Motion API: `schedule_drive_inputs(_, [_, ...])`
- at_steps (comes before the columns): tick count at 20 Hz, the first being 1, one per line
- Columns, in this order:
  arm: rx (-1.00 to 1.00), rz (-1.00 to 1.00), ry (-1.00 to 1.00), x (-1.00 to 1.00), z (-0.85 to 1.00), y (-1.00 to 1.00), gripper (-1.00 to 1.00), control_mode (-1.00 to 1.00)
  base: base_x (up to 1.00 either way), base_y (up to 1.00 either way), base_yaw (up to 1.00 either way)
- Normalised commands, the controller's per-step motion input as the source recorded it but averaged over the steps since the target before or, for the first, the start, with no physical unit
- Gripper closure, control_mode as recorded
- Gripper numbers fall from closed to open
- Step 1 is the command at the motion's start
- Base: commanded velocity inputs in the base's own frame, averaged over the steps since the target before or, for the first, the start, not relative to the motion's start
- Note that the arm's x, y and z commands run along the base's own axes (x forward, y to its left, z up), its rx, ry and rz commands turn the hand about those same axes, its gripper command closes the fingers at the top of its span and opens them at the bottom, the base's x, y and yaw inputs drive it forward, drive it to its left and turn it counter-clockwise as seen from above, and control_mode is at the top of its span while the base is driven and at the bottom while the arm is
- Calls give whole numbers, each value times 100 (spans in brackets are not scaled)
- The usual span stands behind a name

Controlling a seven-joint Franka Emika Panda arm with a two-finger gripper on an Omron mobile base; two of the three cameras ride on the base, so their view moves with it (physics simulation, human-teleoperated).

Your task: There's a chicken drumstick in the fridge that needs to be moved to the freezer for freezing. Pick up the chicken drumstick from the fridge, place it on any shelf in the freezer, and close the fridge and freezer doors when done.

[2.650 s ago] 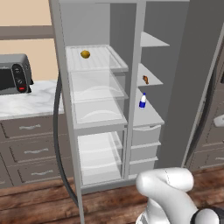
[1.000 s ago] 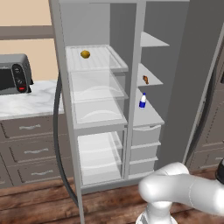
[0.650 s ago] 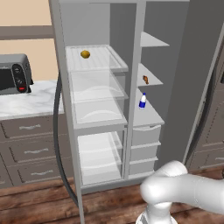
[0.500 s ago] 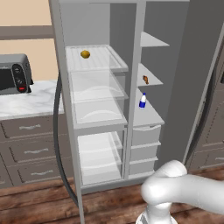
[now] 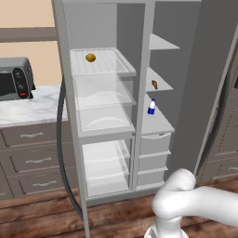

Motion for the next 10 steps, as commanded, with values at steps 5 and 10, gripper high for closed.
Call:
schedule_drive_inputs(5, [0,4,-5,16,-15,0,-100,-100,0,0,0])
schedule_drive_inputs(10, [0,0,-3,27,-15,0,-100,-100,0,0,0])
